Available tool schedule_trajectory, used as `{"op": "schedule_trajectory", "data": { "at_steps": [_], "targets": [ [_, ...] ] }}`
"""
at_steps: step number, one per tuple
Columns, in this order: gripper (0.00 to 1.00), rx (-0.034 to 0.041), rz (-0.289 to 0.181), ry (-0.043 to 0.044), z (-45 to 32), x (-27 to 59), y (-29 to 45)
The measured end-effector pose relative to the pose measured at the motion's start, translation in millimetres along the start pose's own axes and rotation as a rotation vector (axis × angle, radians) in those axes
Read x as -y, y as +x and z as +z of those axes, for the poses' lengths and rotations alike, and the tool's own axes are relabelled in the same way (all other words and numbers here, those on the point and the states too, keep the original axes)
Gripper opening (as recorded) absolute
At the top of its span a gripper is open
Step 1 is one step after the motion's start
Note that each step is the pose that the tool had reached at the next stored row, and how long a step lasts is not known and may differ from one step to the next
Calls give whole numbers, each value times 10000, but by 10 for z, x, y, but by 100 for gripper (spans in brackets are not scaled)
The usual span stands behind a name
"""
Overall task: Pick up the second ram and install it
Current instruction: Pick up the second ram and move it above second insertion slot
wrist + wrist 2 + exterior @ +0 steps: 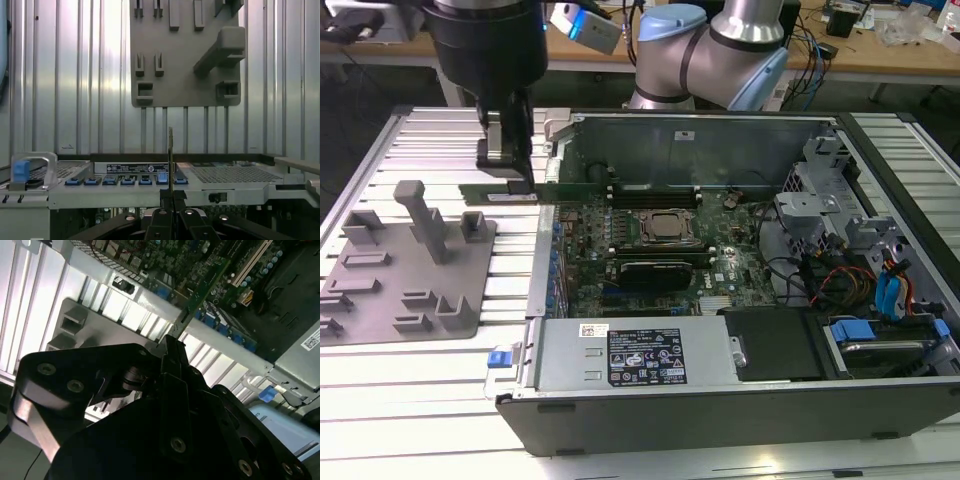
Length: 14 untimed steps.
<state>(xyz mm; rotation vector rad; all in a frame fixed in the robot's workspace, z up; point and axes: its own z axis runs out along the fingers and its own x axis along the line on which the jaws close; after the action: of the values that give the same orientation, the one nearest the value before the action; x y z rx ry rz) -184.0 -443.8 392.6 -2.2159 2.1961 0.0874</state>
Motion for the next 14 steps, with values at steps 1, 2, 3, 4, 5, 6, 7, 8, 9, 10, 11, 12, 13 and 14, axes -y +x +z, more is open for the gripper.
{"op": "schedule_trajectory", "data": {
  "at_steps": [1, 2, 3, 4, 5, 6, 7, 8, 9, 10, 11, 12, 13, 14],
  "targets": [
    [9, 0, 9, 0, -2, 82, 1],
    [9, 0, 14, 0, -3, 141, 2],
    [9, 0, 22, 1, -4, 220, 2],
    [9, 1, 24, 1, -5, 286, 2],
    [9, 1, 28, 1, -7, 346, 3],
    [9, 1, 29, 1, -7, 376, 3],
    [9, 1, 30, 1, -8, 407, 3],
    [9, 1, 30, 1, -10, 481, 4],
    [9, 0, 31, 1, -11, 516, 4],
    [9, 1, 32, 1, -11, 541, 4],
    [9, 1, 33, 1, -12, 600, 5],
    [9, 1, 32, 1, -13, 641, 5],
    [9, 1, 33, 1, -13, 667, 5],
    [9, 1, 35, 1, -14, 719, 5]
  ]
}}
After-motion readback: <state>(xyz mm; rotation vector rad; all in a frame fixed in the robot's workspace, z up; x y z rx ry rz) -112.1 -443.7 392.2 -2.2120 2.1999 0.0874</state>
